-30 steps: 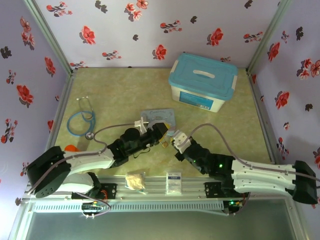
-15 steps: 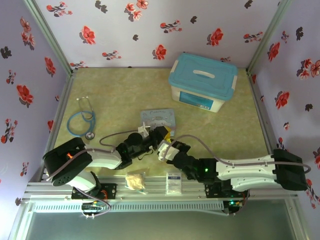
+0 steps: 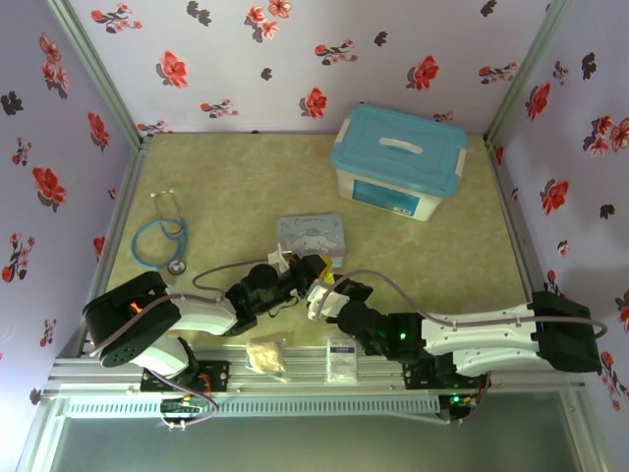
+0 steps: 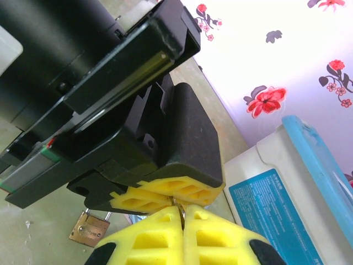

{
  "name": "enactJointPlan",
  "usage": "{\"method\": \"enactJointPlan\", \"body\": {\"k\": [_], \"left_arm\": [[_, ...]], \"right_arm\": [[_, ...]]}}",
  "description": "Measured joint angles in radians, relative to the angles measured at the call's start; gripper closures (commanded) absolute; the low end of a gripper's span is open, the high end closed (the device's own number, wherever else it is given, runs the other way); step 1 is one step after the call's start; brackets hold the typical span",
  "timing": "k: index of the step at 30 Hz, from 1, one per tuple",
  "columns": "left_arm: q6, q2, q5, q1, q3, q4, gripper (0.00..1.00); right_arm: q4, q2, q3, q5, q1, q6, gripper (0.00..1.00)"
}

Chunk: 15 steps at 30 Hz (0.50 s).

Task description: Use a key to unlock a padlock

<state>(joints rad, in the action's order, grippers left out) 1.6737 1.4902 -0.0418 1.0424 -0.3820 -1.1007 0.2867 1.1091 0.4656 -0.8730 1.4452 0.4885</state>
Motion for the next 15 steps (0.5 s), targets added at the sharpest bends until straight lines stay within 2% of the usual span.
{"method": "enactJointPlan", "body": {"k": [1,4,6,9,11,12,15], "left_arm": [[0.0,0.0,0.0,0.0,0.0,-0.002,1.0],[0.0,0.0,0.0,0.0,0.0,-0.01,1.0],[0.0,0.0,0.0,0.0,0.0,-0.013,1.0],[-0.008,0.0,0.0,0.0,0.0,-0.016,1.0],[-0.02,0.0,-0.001,-0.002,0.0,-0.01,1.0],[-0.03,-0.002,-0.001,-0.002,0.0,-0.006,1.0],[-0.064,-0.029,-0.002,-0.006,0.0,0.029,1.0]], "right_arm": [[0.0,0.0,0.0,-0.003,0.001,0.002,0.98],[-0.001,0.0,-0.001,-0.007,0.002,0.002,0.96],[-0.002,0.0,-0.001,-0.011,0.003,-0.002,0.89],[-0.028,-0.004,0.0,-0.013,0.003,-0.046,0.59],[-0.055,-0.029,0.001,-0.006,0.003,-0.089,0.44],[-0.069,-0.054,0.0,0.002,0.002,-0.117,0.38],[-0.114,-0.191,-0.003,0.081,-0.021,-0.229,0.27]]}}
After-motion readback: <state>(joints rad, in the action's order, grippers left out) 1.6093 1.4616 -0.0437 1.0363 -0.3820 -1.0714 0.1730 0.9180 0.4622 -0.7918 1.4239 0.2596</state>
